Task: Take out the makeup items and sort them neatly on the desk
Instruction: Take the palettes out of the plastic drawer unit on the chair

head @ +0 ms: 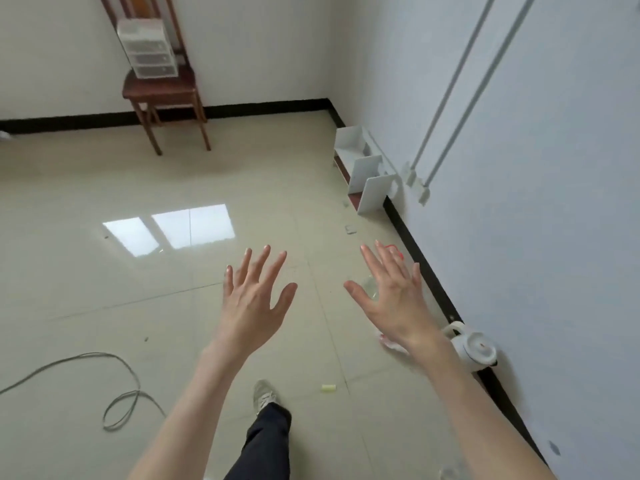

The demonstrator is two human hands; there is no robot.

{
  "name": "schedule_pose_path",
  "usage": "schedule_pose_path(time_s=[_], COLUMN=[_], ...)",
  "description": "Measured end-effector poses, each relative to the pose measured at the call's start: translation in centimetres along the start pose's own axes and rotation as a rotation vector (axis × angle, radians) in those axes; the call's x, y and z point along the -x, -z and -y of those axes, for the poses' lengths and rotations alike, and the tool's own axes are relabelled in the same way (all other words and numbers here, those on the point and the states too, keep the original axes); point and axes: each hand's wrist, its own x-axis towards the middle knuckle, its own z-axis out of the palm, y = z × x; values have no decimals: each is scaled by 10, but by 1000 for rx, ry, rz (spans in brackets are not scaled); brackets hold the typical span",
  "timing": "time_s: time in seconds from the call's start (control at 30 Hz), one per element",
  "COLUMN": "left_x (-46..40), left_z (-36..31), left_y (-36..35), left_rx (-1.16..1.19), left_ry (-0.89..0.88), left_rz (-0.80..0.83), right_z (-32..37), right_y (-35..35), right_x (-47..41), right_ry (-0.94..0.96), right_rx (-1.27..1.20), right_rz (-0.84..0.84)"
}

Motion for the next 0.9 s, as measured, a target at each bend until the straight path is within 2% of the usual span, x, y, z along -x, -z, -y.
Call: schedule_pose_path(time_s=[0.37,0.6,0.9], left_x=[-163,-249,-437], left_z=[172,253,338], left_y=[96,115,156], left_rx=[-110,-103,-128], left_ry=[172,280,363], left_rz=[-84,-70,-160], right_z=[158,215,278], right_y=[-44,-73,-78], right_x=[-244,-378,-600], right_ry=[221,308,415], right_rx=[16,21,46], right_rz=[65,122,138])
